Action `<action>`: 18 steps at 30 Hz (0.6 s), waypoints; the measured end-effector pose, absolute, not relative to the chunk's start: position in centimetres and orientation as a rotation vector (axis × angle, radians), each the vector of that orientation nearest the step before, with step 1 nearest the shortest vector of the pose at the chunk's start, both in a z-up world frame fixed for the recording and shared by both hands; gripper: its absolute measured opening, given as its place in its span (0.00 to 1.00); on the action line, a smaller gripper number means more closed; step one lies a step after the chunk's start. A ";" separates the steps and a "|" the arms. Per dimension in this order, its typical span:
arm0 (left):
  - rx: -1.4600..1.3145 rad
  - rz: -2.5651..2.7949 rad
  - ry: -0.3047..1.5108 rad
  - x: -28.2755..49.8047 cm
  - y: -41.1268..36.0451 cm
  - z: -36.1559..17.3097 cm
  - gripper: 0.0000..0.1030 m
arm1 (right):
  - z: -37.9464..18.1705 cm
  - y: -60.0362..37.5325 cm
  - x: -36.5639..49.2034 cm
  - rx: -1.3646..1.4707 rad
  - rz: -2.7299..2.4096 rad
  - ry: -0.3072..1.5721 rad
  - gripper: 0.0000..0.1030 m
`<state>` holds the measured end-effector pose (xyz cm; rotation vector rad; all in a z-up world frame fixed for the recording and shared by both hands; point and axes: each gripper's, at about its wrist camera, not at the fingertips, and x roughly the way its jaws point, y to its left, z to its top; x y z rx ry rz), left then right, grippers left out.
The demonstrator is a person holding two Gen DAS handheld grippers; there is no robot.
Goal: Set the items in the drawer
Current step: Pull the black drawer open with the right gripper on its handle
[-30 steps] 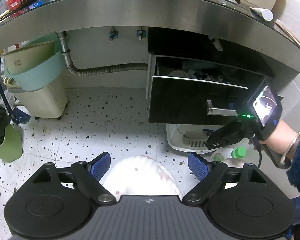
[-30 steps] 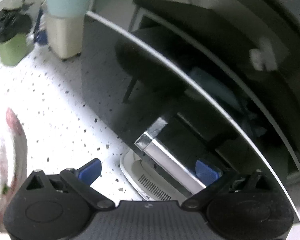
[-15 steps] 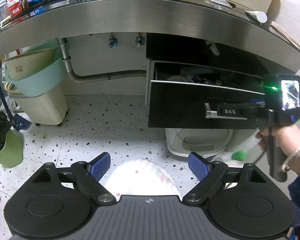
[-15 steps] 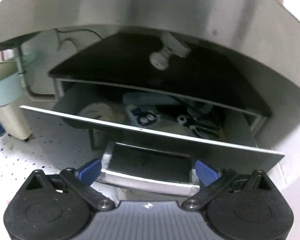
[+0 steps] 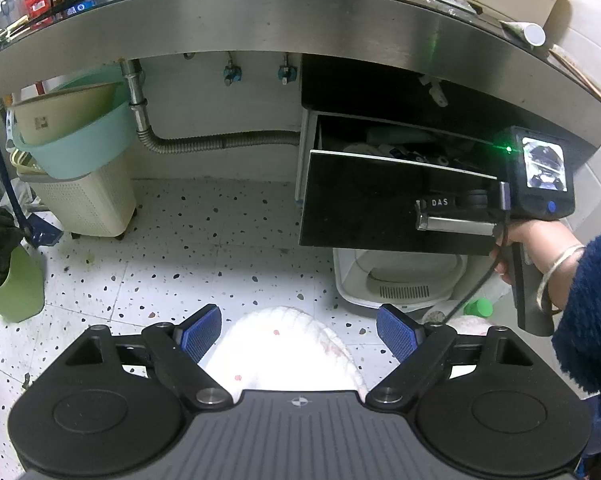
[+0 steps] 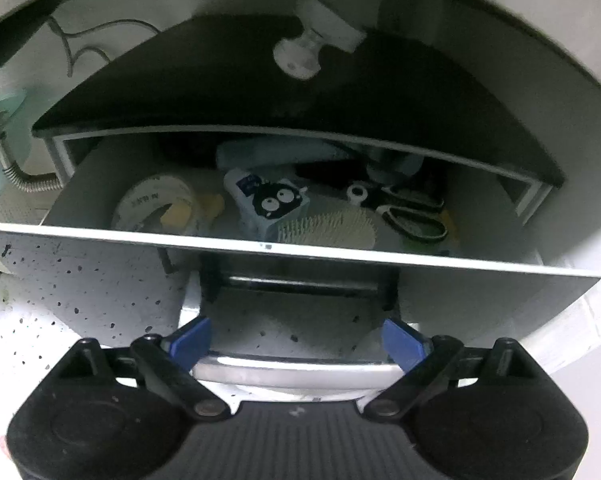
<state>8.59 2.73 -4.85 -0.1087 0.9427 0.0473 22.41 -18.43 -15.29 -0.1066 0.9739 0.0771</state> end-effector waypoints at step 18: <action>-0.096 0.030 0.947 8.2 2.7 -4.8 0.83 | -16.7 -19.5 22.8 -0.021 0.105 1.001 0.96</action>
